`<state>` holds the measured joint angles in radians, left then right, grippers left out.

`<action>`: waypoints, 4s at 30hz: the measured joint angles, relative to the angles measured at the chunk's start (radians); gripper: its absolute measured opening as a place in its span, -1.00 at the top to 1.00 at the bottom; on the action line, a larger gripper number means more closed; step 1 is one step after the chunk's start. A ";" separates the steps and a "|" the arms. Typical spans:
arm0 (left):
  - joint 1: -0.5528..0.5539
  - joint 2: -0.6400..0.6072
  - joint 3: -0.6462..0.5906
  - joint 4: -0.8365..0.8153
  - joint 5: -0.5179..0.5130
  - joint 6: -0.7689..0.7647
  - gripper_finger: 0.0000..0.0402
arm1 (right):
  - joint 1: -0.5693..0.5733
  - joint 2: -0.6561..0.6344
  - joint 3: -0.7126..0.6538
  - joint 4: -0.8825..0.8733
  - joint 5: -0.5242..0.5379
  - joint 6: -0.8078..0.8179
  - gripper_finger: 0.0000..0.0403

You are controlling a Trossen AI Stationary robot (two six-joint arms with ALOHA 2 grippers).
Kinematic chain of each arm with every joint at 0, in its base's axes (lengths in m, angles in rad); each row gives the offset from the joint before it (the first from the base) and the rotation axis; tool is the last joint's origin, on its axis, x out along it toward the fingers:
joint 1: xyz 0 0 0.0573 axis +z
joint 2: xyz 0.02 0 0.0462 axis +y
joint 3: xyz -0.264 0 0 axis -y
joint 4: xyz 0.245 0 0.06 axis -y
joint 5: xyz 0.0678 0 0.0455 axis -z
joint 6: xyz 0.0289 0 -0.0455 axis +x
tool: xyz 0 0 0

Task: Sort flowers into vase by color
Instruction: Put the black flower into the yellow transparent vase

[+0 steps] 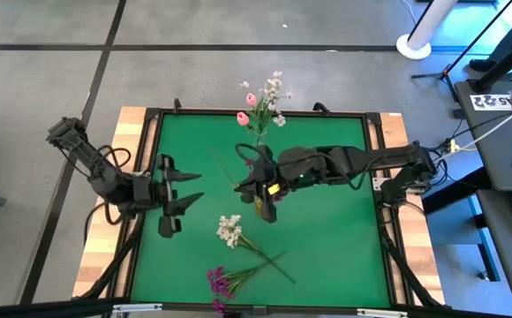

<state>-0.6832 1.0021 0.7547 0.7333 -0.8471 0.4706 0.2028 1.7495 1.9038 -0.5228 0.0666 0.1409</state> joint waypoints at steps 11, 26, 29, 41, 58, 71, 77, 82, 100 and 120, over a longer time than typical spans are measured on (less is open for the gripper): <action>0.140 -0.006 0.000 -0.195 0.200 -0.346 0.05 | 0.000 0.042 0.000 0.040 0.017 -0.069 0.99; 0.225 0.007 0.001 -0.470 0.311 -0.572 0.05 | 0.000 0.052 0.000 0.205 -0.072 -0.093 0.99; 0.225 0.030 0.001 -0.475 0.320 -0.573 0.05 | 0.000 0.052 0.000 0.226 -0.075 -0.094 0.99; 0.258 0.053 0.001 -0.454 0.319 -0.570 0.07 | 0.000 0.052 0.000 0.235 -0.081 -0.095 0.99; 0.257 0.053 0.001 -0.381 0.369 -0.539 0.54 | 0.000 0.052 0.000 0.230 -0.086 -0.096 0.99; 0.253 0.053 0.001 -0.420 0.372 -0.552 0.98 | -0.001 0.050 0.000 0.193 -0.097 -0.095 0.92; 0.250 0.052 0.001 -0.452 0.362 -0.574 0.99 | 0.000 0.037 0.000 0.145 -0.093 -0.094 0.58; 0.243 0.042 0.001 -0.504 0.328 -0.578 0.99 | 0.001 -0.008 0.000 0.066 -0.092 -0.120 0.26; 0.185 -0.122 0.001 -1.013 0.274 -0.984 1.00 | 0.090 -0.227 0.002 -0.164 -0.049 -0.325 0.01; 0.185 -0.121 0.001 -1.141 0.655 -1.303 1.00 | 0.192 0.179 -0.001 0.098 0.657 -1.171 0.01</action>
<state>-0.4980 0.8810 0.7554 -0.4077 -0.1918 -0.8326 0.3943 1.9287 1.9032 -0.4248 0.7237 -1.0303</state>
